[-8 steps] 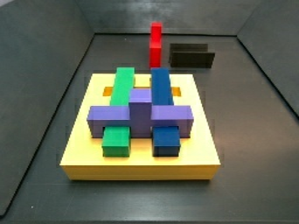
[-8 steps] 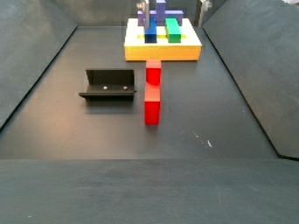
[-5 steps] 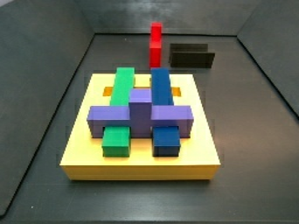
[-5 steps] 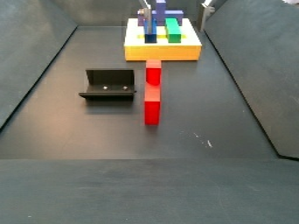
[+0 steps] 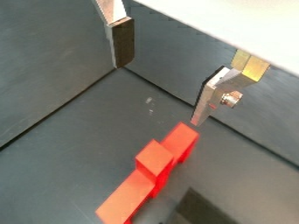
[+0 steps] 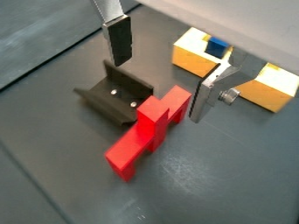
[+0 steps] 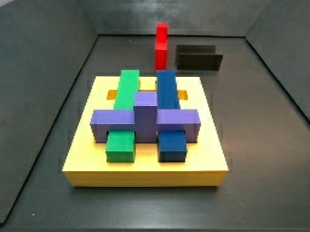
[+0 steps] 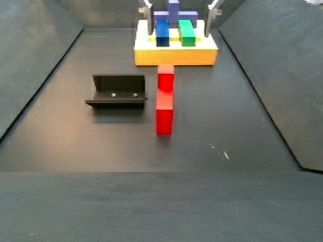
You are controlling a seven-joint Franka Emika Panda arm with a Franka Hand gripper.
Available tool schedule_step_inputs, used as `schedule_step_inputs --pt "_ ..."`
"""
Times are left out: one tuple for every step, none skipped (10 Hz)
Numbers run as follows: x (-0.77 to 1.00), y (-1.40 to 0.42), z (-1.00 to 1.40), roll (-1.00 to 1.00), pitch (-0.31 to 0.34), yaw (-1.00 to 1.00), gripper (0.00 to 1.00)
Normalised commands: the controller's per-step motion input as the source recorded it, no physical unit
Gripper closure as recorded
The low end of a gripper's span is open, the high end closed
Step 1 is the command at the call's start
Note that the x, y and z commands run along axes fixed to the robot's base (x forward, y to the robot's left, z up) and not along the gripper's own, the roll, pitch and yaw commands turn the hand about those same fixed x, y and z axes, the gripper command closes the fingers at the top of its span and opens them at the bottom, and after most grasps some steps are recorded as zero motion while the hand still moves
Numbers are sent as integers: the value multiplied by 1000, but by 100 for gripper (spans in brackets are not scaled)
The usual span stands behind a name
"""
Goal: Pick up the red object. Move up. Move to above the board. Insert the red object.
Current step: Pick up the red object.
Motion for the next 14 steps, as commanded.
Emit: schedule_step_inputs --pt "57 -26 0 -109 3 -983 0" --pt "63 -6 0 -127 0 -989 0" --pt "114 0 34 -161 0 -943 0" --pt "94 -11 29 -197 0 -934 0" --pt "51 -31 23 -194 0 -943 0" --pt "51 -43 0 -171 0 -949 0" --pt "34 -43 0 -160 0 -971 0" --pt "31 -49 0 -131 0 -989 0" --pt "29 -51 0 -117 0 -991 0" --pt "26 -51 0 -99 0 -997 0" --pt "43 -63 63 -123 0 -974 0" --pt "86 -77 26 -101 0 -940 0" --pt "111 -74 37 -109 0 -920 0" --pt "97 -80 0 -67 0 -929 0"
